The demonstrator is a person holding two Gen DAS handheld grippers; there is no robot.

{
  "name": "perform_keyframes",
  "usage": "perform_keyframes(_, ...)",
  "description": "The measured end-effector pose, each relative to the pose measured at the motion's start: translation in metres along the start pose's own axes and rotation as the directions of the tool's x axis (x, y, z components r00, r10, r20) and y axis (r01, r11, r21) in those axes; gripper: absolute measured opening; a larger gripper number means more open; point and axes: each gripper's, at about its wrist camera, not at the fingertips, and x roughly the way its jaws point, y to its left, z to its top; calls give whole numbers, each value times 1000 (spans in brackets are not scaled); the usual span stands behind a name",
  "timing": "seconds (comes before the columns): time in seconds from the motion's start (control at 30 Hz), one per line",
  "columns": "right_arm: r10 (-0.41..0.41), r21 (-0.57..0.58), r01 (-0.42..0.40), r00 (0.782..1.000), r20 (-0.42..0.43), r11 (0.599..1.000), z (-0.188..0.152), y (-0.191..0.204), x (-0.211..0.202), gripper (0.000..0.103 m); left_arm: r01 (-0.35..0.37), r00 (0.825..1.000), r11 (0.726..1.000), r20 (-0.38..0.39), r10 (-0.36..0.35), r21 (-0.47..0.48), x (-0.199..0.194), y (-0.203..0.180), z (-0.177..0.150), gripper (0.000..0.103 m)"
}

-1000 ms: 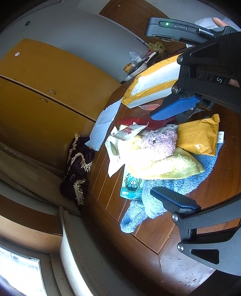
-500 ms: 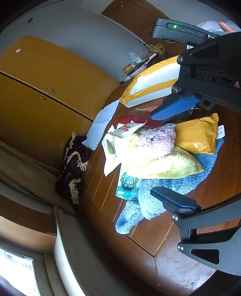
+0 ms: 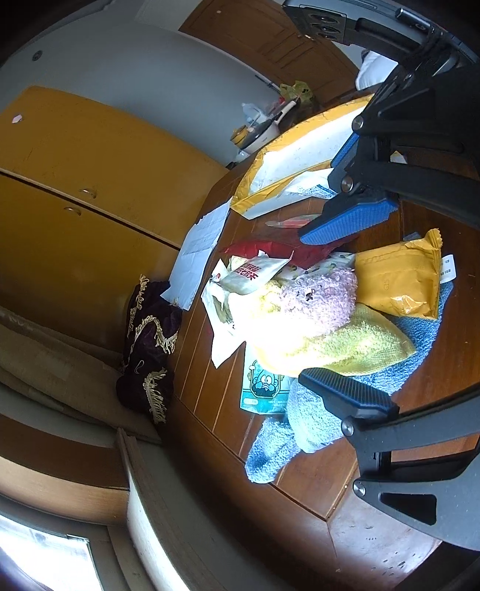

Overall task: Organize soft objects
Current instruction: 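Grasp the pink plush ball with the left tool while the right tool holds the packet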

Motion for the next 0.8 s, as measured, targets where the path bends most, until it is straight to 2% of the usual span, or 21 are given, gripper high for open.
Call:
perform_keyframes(0.03, 2, 3, -2, 1000, -3, 1000, 0, 0, 1, 30, -11, 1000, 1000, -8, 12, 25, 4, -3, 1, 65)
perform_keyframes(0.1, 6, 2, -6, 1000, -5, 1000, -2, 0, 2, 30, -44, 999, 997, -24, 46, 65, 11, -7, 0, 53)
perform_keyframes(0.23, 10, 0, -10, 1000, 0, 1000, -3, 0, 0, 30, -53, 997, 993, -55, 58, 103, 24, -11, -4, 50)
perform_keyframes(0.33, 11, -3, -11, 1000, 2, 1000, -4, 0, -1, 30, -85, 993, 987, -68, 94, 135, 34, -13, -8, 34)
perform_keyframes(0.43, 15, 3, -15, 1000, 3, 1000, -4, -1, -1, 30, -85, 995, 986, -47, 93, 146, 29, -15, -10, 29)
perform_keyframes(0.63, 19, 18, -19, 1000, 10, 1000, -3, -5, -2, 30, 33, 999, 995, 9, -34, 91, 3, -8, -4, 26)
perform_keyframes(0.8, 38, 21, -39, 999, 23, 999, -3, -6, -6, 30, 164, 986, 986, 31, -164, 3, -11, 2, 3, 26)
